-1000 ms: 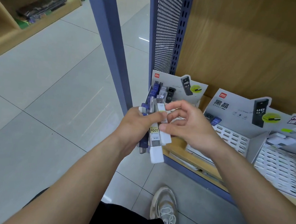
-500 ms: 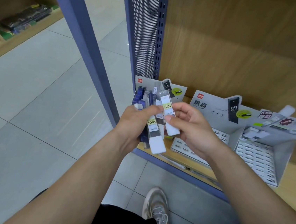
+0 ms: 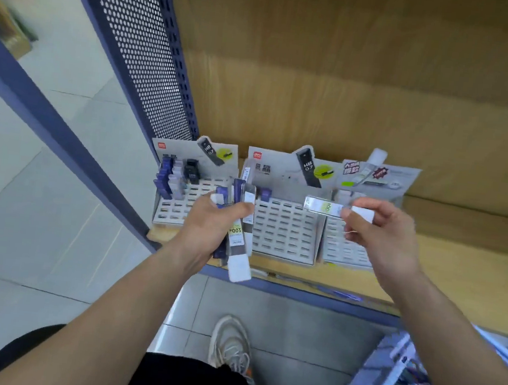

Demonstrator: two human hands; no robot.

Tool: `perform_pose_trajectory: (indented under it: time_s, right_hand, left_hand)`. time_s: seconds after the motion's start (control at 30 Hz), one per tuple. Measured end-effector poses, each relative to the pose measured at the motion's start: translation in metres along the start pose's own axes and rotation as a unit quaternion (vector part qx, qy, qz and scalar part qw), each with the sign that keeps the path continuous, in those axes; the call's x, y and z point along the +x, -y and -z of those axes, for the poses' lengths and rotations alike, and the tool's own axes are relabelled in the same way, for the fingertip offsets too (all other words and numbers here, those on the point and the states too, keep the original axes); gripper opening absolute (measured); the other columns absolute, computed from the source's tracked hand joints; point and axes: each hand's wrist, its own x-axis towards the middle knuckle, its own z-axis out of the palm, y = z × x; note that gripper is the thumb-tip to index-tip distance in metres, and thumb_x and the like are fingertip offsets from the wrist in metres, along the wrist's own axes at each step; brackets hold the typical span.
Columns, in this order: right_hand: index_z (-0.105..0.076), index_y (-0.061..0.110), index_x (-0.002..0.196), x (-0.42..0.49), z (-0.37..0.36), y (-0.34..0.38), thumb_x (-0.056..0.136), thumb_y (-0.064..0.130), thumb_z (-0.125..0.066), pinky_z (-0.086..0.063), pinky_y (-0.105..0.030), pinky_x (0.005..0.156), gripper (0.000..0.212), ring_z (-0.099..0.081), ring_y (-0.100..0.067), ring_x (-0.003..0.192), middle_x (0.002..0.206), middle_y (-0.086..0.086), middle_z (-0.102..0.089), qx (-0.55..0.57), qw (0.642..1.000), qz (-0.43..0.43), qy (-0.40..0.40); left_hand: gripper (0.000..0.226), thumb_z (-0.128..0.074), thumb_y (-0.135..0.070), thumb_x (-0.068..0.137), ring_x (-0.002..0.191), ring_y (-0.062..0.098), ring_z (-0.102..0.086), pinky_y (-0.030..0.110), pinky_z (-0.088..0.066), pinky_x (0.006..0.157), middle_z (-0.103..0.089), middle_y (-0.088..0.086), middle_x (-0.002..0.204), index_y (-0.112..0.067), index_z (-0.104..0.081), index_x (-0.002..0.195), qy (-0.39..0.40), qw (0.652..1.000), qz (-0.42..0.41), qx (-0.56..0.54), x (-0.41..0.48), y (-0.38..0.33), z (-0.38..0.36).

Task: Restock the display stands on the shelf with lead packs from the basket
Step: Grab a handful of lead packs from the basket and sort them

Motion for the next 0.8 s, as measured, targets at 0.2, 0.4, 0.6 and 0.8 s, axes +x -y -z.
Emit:
perform_pose_trajectory:
  time_s: [0.2,0.4,0.6,0.8]
  right_hand:
    - [-0.066,0.008,0.105,0.038,0.064,-0.026,0.089,0.013,-0.072,-0.054,-0.034,0.072,0.018,-0.064,-0.012,0.071,0.083,0.004,-0.072,-0.145,0.982,0.044,-0.109]
    - [-0.072,0.017,0.106,0.076,0.074,-0.042,0.093,0.017,-0.063,-0.055,-0.034,0.086,0.015,-0.071,-0.012,0.091,0.092,0.001,-0.075,-0.308,0.945,0.108,-0.035]
    - [-0.064,0.03,0.097,0.092,0.073,-0.058,0.095,0.014,-0.06,-0.058,-0.041,0.086,0.017,-0.072,-0.008,0.085,0.087,0.009,-0.072,-0.315,0.94,0.125,0.037]
    - [-0.069,0.023,0.106,0.098,0.074,-0.062,0.097,0.019,-0.062,-0.056,-0.031,0.081,0.012,-0.071,-0.011,0.087,0.09,0.004,-0.073,-0.351,0.925,0.136,0.055]
  left_hand:
    - [0.012,-0.076,-0.023,0.089,0.067,0.027,-0.069,0.05,-0.061,0.067,-0.07,0.007,0.077,-0.018,-0.072,0.098,-0.01,0.999,-0.009,0.048,0.015,0.028,-0.041]
    - [0.019,-0.078,-0.023,0.086,0.071,0.022,-0.071,0.039,-0.058,0.066,-0.072,0.0,0.076,-0.017,-0.069,0.103,0.021,0.997,-0.018,0.072,0.03,0.049,-0.095]
    - [0.023,-0.077,-0.021,0.087,0.062,0.005,-0.065,0.021,-0.049,0.059,-0.068,-0.005,0.072,-0.012,-0.068,0.106,0.024,0.996,-0.031,0.082,0.048,0.058,-0.127]
    - [0.019,-0.077,-0.02,0.087,0.066,0.008,-0.067,0.031,-0.055,0.071,-0.071,-0.009,0.072,-0.016,-0.069,0.104,0.024,0.996,-0.029,0.079,0.055,0.063,-0.133]
